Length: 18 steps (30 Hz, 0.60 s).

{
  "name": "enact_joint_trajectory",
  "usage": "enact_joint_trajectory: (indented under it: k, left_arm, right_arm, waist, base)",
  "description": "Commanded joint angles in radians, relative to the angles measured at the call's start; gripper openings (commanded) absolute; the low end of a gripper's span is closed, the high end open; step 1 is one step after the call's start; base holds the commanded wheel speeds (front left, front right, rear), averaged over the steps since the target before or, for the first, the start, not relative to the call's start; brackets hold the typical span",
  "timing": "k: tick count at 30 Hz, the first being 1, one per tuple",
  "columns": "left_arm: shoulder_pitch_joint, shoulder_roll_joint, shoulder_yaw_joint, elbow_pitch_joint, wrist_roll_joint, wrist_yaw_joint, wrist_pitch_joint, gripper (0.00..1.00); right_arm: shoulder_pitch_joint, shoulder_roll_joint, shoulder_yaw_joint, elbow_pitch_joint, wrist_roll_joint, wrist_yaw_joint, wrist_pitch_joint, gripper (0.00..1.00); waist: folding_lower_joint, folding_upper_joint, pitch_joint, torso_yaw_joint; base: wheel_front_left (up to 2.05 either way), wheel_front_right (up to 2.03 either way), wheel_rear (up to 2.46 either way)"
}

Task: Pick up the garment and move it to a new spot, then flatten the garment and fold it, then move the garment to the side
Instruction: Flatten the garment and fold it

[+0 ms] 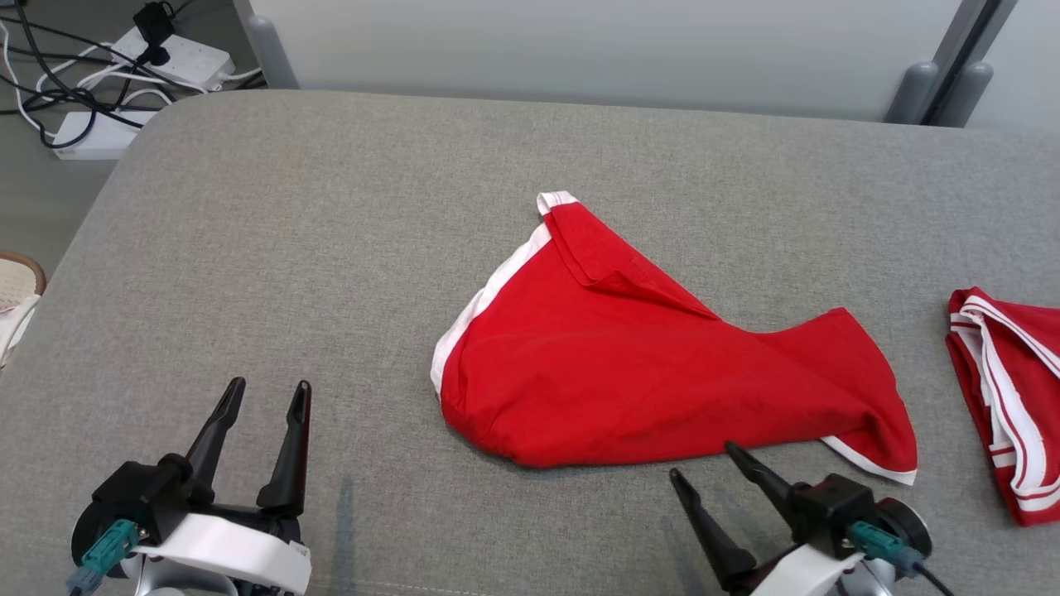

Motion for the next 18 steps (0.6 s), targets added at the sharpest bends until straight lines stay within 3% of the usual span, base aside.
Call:
enact_joint_trajectory:
  k: [1, 7, 18]
  left_arm:
    - [-0.063, 0.018, 0.034, -0.024, 0.011, -0.002, -0.005, 1.00]
    - [-0.084, 0.000, 0.027, -0.014, 0.011, -0.009, -0.007, 1.00]
    - [-0.106, -0.022, 0.028, 0.010, 0.018, -0.024, -0.009, 1.00]
  right_arm:
    - [-0.045, -0.018, 0.052, -0.006, 0.010, 0.000, 0.004, 1.00]
    - [-0.168, -0.064, 0.225, 0.097, -0.035, 0.000, 0.020, 1.00]
    - [-0.355, -0.053, 0.356, 0.362, -0.175, 0.000, 0.034, 1.00]
  waist:
    - [0.0000, 0.0000, 0.010, 0.008]
    - [0.0000, 0.0000, 0.029, 0.024]
    - [0.0000, 0.0000, 0.048, 0.047]
  base:
    - [0.00, 0.00, 0.00]
    - [0.00, 0.00, 0.00]
    - [0.00, 0.00, 0.00]
